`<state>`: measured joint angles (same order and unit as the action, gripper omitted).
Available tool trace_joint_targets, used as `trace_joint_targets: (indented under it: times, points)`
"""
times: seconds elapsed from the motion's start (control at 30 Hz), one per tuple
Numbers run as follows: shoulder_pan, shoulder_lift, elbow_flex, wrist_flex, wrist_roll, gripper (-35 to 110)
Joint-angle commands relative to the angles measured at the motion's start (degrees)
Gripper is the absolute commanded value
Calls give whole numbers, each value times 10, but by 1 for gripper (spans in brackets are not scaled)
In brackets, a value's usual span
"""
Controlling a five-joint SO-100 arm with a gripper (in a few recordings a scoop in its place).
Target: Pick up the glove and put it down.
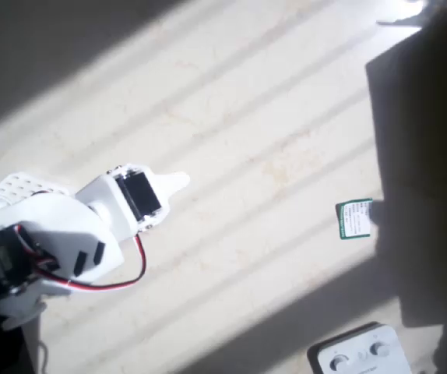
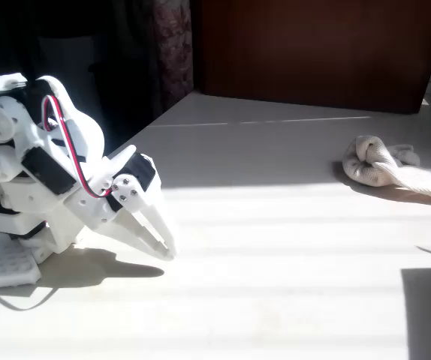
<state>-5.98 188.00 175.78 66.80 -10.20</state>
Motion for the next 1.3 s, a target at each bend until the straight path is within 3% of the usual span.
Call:
trace_joint_targets:
  times: [0.0,1.27]
  points:
    - [-3,4,-27,2,-4,1]
    - [-3,4,-27,2,-4,1]
